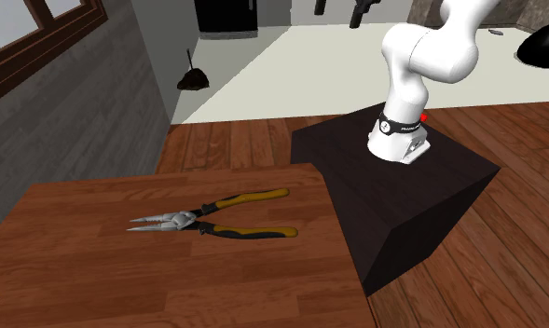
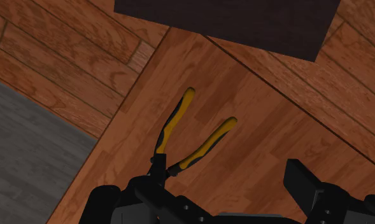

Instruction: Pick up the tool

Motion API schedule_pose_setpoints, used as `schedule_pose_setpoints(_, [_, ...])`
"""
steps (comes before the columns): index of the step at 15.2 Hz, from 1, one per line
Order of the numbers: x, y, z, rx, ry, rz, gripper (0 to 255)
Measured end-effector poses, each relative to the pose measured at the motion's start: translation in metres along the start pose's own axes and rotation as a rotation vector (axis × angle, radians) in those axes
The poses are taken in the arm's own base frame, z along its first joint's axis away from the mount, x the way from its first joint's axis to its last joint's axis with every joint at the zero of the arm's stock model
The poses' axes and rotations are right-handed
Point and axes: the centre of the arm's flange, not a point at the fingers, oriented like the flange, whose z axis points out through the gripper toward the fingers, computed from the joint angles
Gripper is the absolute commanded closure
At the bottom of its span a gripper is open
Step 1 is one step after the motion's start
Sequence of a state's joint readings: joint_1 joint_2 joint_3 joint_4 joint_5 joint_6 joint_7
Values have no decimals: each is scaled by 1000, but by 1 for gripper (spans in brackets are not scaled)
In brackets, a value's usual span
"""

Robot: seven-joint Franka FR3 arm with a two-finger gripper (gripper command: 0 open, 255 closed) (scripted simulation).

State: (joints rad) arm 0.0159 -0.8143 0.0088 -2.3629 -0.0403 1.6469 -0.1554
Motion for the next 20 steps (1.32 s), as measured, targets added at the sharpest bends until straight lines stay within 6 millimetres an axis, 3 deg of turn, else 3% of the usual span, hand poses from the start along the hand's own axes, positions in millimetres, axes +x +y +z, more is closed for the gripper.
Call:
schedule_pose_setpoints(2, [3,2,5,1,-1,0,0])
schedule_pose_setpoints(5, [21,10,31,3,-8,1,0])
schedule_pose_setpoints(20, [124,54,199,19,-38,5,0])
